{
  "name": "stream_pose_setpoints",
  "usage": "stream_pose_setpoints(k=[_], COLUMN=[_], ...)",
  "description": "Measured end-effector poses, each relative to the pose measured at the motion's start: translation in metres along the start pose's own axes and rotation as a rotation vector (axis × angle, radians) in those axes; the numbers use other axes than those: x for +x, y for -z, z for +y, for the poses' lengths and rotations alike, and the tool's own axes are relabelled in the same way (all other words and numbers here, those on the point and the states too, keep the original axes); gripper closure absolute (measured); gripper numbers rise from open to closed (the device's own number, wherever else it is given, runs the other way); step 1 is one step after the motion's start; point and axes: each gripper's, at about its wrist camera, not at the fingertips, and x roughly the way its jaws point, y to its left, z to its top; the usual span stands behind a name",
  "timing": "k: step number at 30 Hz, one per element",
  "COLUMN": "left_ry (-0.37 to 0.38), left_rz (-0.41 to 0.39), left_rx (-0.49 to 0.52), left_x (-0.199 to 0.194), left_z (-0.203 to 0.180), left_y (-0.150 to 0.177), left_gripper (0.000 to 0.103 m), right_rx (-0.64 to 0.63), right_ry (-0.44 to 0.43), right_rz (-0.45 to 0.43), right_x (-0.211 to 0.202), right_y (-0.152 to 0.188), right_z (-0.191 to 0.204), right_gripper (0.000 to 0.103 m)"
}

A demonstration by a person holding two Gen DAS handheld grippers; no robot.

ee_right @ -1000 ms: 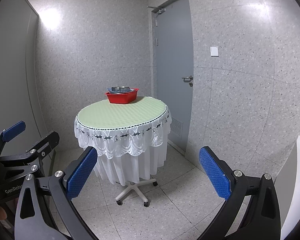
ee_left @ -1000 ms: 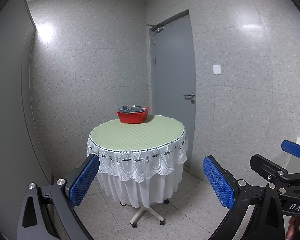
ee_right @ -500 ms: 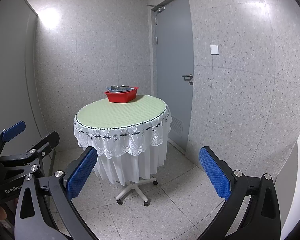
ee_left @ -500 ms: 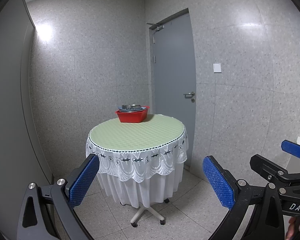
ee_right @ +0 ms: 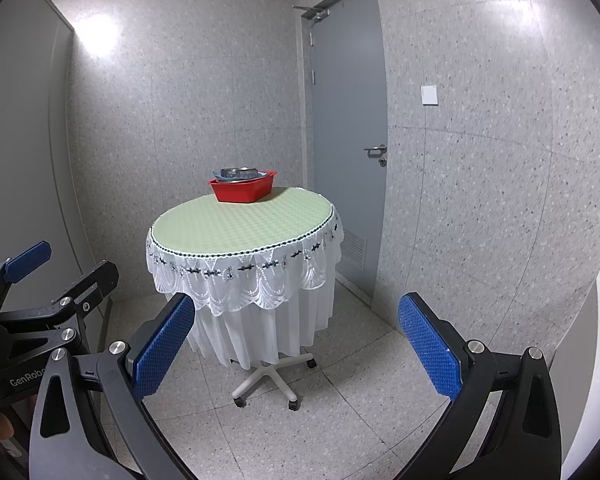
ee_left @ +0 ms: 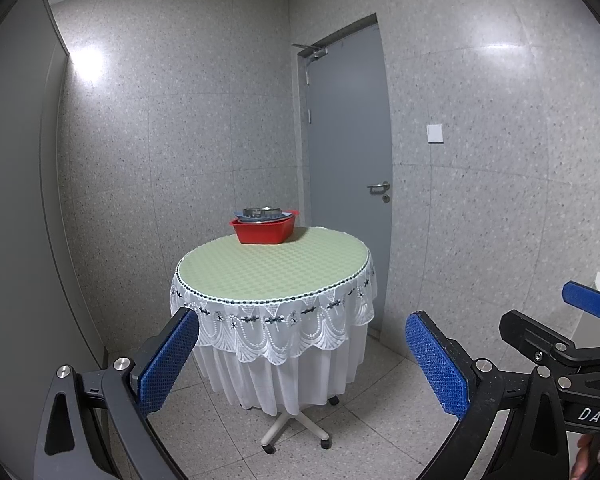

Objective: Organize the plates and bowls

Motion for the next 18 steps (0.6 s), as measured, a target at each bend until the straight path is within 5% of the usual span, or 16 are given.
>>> stream_pose_setpoints(k=[18], left_ry=[-0.007], left_rz=[-0.010], left_rx=[0.004], left_x=[0.0015], left_z=[0.0006], left_y=[0.0053], left_gripper=[0.001], right_rx=[-0.001], right_ry=[-0.005], right_rz=[0.009], right_x=[0.0070], right_y=[-0.0010], right_z=[-0.0030], right_gripper=[0.000])
